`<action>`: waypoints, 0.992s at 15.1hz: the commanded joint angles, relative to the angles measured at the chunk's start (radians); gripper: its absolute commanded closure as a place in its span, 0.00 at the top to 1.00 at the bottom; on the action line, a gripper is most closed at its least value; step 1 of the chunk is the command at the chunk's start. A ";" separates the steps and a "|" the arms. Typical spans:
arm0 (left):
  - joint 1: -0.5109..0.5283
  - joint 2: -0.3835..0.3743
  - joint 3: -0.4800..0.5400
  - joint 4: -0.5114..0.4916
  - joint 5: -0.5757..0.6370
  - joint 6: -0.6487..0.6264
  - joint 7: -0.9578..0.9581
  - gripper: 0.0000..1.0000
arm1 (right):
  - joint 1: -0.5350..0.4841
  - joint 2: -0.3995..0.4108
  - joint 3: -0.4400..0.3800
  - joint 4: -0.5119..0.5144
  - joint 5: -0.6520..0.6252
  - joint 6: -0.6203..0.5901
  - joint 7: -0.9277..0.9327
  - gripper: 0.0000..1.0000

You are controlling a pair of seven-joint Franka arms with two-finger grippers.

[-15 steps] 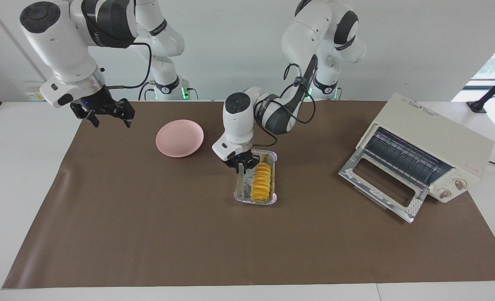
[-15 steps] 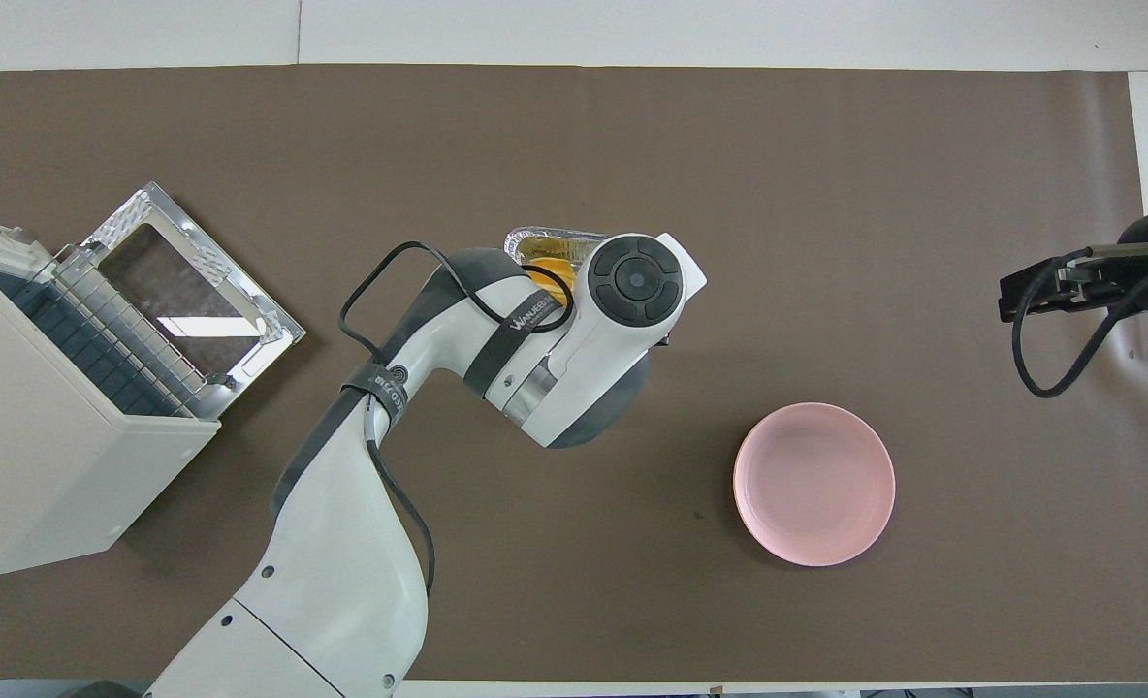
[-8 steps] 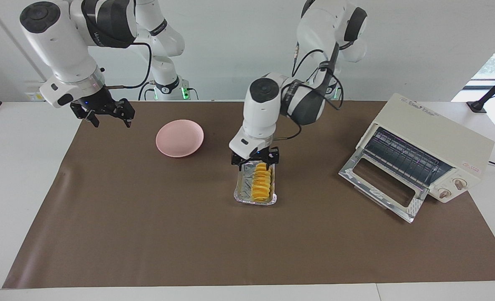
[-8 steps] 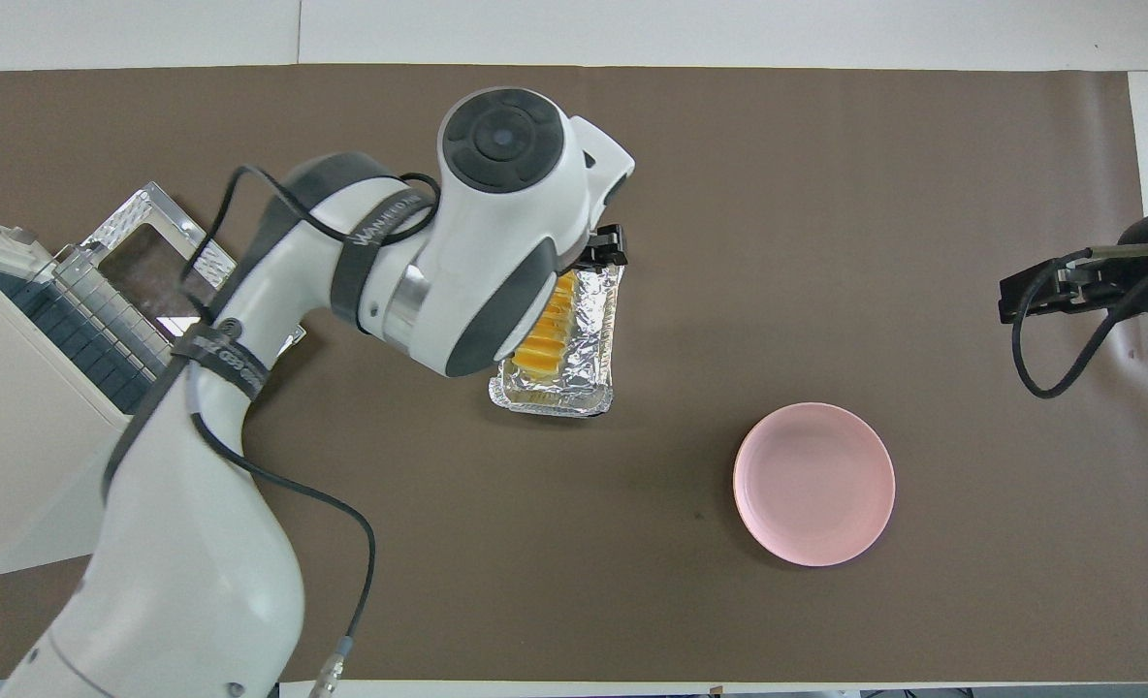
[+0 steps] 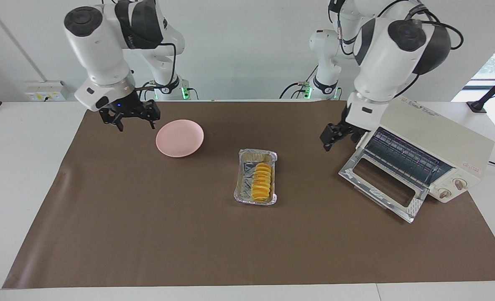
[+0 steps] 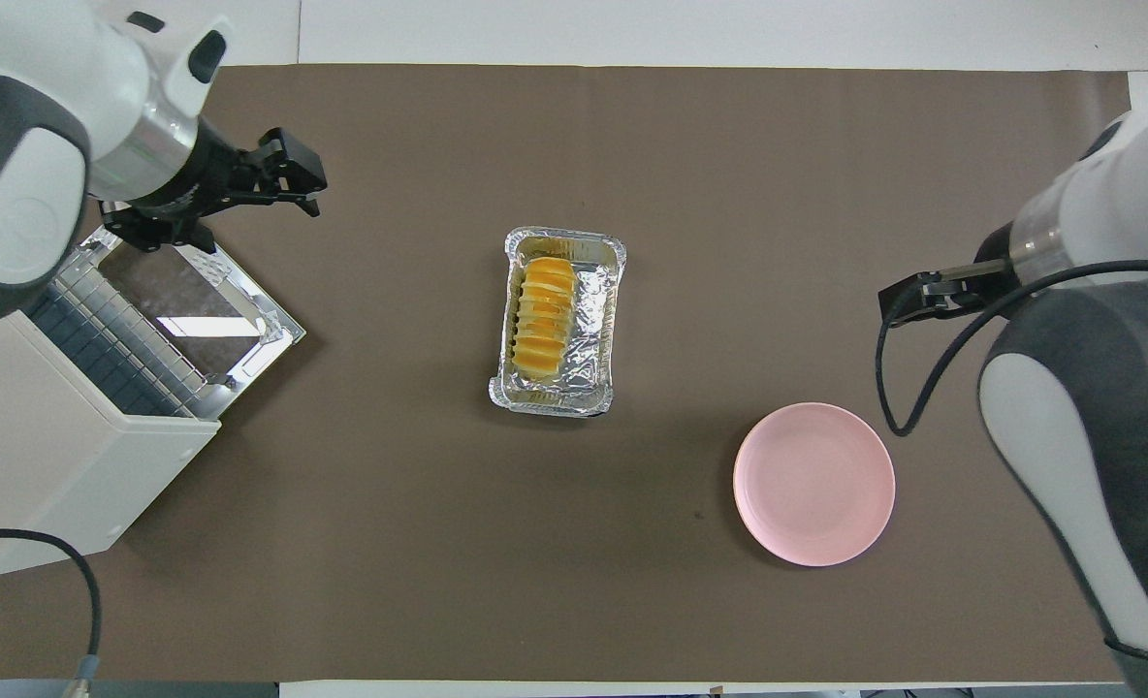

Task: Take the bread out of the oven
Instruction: 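Retract the left gripper while the right gripper reaches the foil tray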

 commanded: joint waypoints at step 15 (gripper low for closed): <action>0.210 -0.284 -0.006 -0.243 0.033 -0.186 0.505 1.00 | 0.378 0.359 -0.001 -0.030 0.034 0.462 0.661 1.00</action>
